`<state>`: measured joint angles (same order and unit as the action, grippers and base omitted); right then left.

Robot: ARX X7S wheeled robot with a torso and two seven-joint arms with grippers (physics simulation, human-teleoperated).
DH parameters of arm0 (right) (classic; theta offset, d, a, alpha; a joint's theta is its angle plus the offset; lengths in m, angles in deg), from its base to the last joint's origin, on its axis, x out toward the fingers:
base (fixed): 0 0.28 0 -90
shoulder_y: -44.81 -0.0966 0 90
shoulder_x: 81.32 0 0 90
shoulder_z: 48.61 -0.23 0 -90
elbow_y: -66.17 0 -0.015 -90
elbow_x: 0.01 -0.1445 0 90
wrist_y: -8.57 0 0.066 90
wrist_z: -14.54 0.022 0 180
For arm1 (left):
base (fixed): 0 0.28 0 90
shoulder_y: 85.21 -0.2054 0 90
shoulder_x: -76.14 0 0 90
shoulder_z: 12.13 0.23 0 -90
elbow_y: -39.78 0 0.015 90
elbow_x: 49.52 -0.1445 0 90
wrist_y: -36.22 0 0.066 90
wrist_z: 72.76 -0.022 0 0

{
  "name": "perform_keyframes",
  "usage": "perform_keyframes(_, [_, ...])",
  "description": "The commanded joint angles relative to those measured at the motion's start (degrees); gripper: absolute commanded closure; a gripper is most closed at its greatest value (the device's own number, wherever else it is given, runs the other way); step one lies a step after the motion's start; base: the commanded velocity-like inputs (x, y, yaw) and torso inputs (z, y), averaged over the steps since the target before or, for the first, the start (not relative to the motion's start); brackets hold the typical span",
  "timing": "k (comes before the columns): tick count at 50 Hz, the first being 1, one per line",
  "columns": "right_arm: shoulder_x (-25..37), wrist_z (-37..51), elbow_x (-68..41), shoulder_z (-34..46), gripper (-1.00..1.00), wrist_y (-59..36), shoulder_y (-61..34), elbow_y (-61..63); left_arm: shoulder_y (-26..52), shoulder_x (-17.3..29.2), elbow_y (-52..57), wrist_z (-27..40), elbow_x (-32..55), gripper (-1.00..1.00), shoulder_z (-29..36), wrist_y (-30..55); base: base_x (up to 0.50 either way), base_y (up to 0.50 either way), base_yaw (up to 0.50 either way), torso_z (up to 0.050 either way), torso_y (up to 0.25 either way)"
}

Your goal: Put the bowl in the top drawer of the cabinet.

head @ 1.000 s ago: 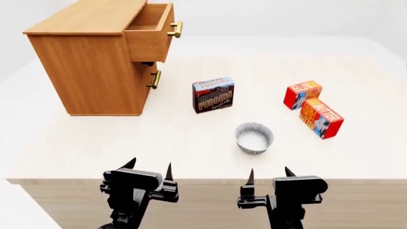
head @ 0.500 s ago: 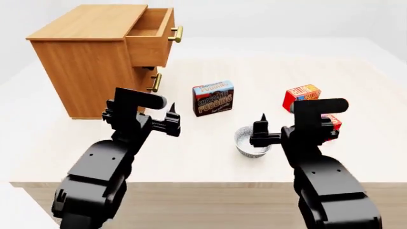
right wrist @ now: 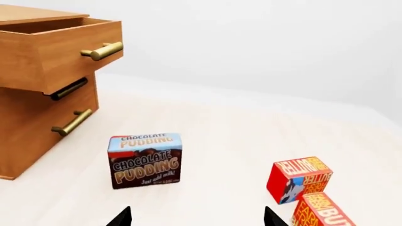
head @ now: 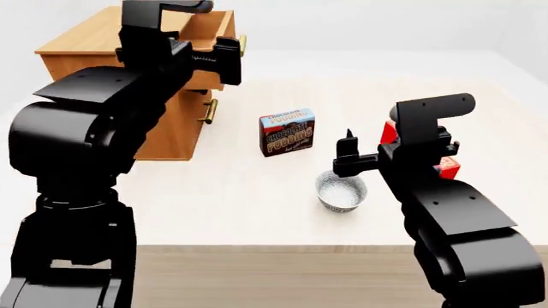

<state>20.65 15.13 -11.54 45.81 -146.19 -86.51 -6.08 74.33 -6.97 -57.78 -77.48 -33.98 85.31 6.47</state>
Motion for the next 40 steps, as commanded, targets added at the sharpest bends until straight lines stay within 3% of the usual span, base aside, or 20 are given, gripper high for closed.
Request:
perform_keyframes(1, [0.3,-2.0,-1.6,1.0,-1.00,0.8,0.4,0.7,9.8,-0.9,-2.3,1.3,1.5,-1.00,-1.0,8.2,0.08,0.00,0.00,0.004,0.000])
perform_keyframes(9, [0.9,-3.1,-1.8,3.6,-1.00,2.9,2.6,1.8,12.2,-0.4,-3.7,-2.5,5.2,-1.00,-2.0,11.6,0.46,0.17,0.00,0.000,0.000])
perform_keyframes(22, [0.3,-3.7,-3.4,1.5,-1.00,4.9,2.9,-0.4,12.2,-0.3,-13.0,-3.6,5.0,-1.00,-1.6,8.2,0.50,0.15,0.00,0.000,0.000])
perform_keyframes(40, [0.8,-4.0,-4.8,0.4,-1.00,5.0,3.4,0.3,13.5,-0.1,-17.9,-2.2,4.2,-1.00,-0.9,6.8,0.38,-0.42,0.00,0.000,0.001])
